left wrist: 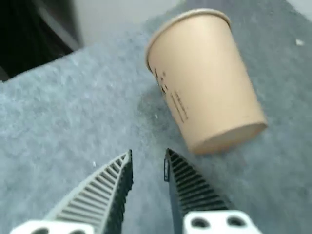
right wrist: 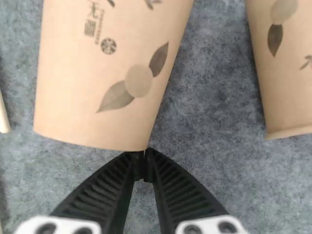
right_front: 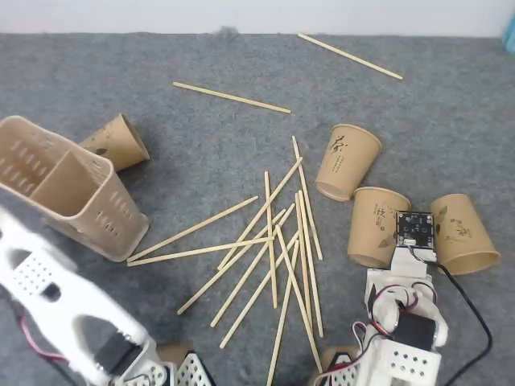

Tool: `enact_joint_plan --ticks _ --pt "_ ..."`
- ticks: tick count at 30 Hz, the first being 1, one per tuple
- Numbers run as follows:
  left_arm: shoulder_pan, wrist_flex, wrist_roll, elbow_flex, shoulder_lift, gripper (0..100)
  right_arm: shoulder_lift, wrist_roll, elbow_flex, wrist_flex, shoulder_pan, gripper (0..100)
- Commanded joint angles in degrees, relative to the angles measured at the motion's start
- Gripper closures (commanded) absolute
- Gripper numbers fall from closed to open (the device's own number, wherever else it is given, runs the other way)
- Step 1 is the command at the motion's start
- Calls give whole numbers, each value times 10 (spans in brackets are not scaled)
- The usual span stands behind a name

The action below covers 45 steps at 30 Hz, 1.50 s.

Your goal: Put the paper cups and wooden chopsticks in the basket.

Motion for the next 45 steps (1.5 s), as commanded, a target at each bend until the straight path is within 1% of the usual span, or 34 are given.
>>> enact_joint_plan --ticks 1,4,6,10,12,16,20,22,25,27,31,34,36,38,45 --pt "18 111 10 -29 -87 900 -7 7 11 -7 7 991" --pt "20 109 -3 -29 -82 935 -7 7 11 -7 7 991" --pt "25 105 -32 -30 -69 985 -7 7 11 -7 7 991" --pt "28 85 -50 -30 -50 986 -7 7 11 -7 7 991" --pt "29 102 -50 -31 -62 986 -7 7 11 -7 7 991" --pt "33 183 -68 -30 -111 986 -7 7 11 -7 7 991" --pt "33 257 -70 -30 -161 986 -7 7 11 -7 7 991" --pt "33 309 -84 -30 -185 986 -7 7 11 -7 7 991" --pt "33 410 -105 -30 -226 986 -7 7 11 -7 7 991" --pt "32 439 -104 -29 -243 986 -7 7 11 -7 7 991" --pt "22 427 -103 -29 -231 987 -7 7 11 -7 7 991" --pt "15 440 -105 -32 -235 987 -7 7 11 -7 7 991" --pt "10 460 -109 -31 -260 987 -7 7 11 -7 7 991" --pt "6 484 -127 -30 -295 987 -7 7 11 -7 7 991" --pt "-18 484 -129 -29 -398 987 -7 7 11 -7 7 991"
